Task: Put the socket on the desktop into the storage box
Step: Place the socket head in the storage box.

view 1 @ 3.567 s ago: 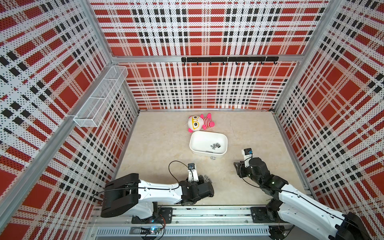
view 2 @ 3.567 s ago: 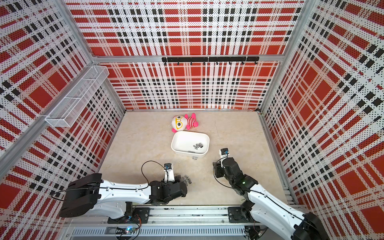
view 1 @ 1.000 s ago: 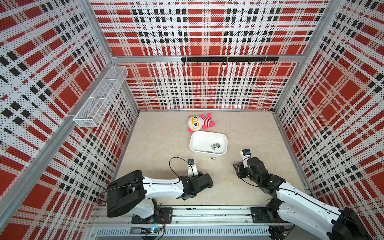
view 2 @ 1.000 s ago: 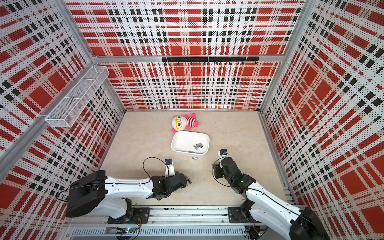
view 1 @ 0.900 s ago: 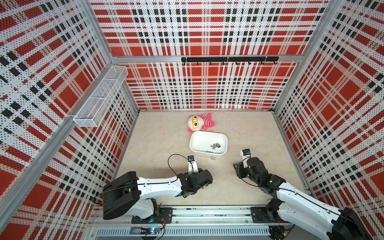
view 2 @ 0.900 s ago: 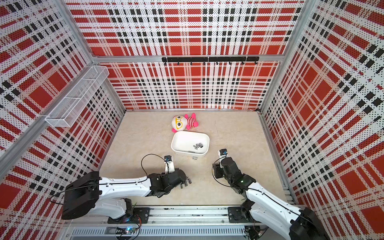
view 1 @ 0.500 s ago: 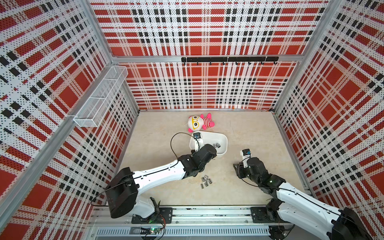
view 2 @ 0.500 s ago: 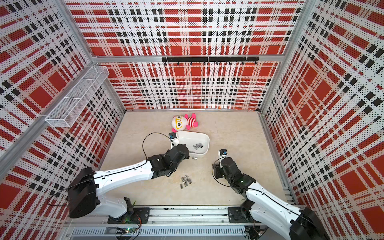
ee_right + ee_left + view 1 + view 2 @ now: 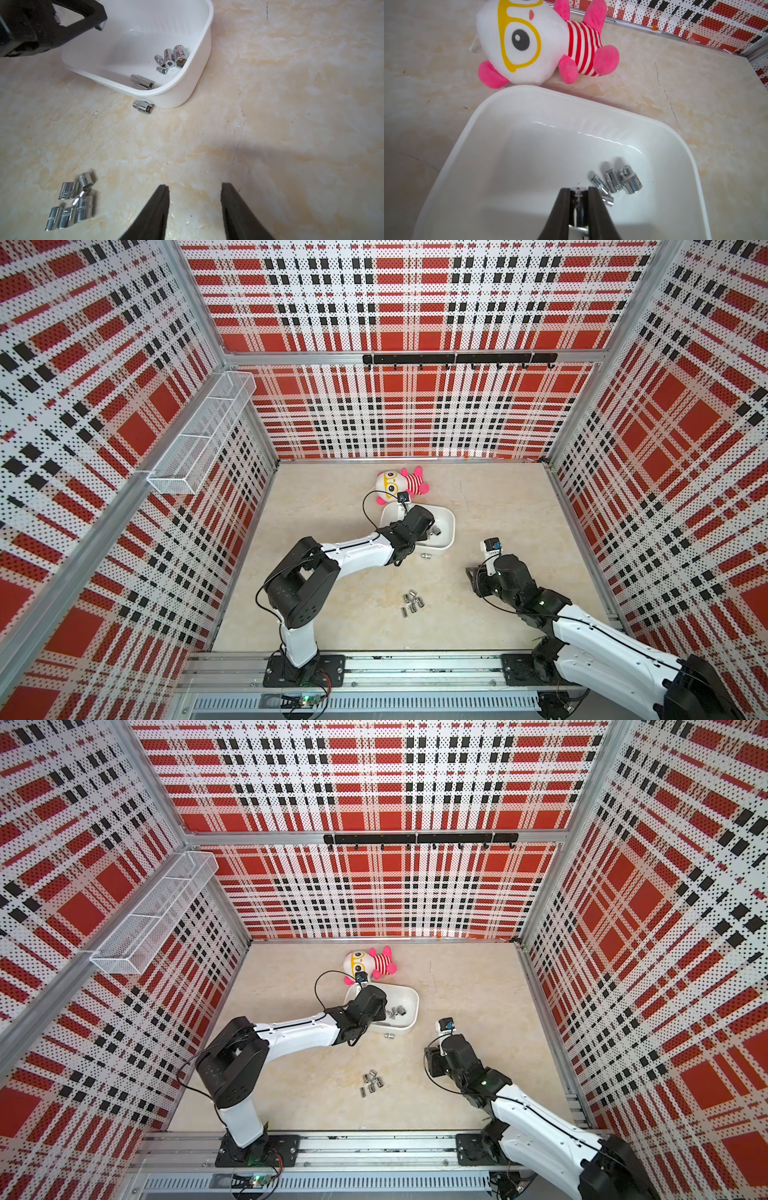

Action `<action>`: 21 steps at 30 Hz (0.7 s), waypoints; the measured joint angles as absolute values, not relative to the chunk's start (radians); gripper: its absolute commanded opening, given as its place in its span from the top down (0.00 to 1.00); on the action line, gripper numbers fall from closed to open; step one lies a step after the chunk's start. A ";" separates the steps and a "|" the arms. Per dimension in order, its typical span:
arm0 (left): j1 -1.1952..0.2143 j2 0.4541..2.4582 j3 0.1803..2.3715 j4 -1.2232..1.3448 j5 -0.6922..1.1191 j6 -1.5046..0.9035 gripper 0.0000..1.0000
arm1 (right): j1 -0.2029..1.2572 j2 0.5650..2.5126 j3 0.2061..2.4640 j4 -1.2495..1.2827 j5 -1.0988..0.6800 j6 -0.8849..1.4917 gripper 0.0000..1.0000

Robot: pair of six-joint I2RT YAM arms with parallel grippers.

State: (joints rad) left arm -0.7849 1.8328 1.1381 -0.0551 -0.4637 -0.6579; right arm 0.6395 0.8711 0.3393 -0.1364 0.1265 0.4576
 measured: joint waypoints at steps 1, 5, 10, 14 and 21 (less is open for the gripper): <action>-0.781 1.840 1.138 -0.054 -0.456 -0.656 0.79 | 0.640 0.871 0.339 -0.136 0.126 0.458 0.53; -0.778 1.847 1.135 -0.044 -0.436 -0.646 0.68 | 0.640 0.871 0.339 -0.136 0.123 0.458 0.53; -0.778 1.839 1.114 -0.009 -0.426 -0.628 0.53 | 0.640 0.871 0.339 -0.136 0.123 0.458 0.53; -0.778 1.804 1.077 -0.003 -0.426 -0.605 0.50 | 0.640 0.871 0.339 -0.136 0.121 0.458 0.53; -0.807 1.557 0.892 0.023 -0.459 -0.558 0.48 | 0.641 0.871 0.339 -0.136 0.117 0.458 0.52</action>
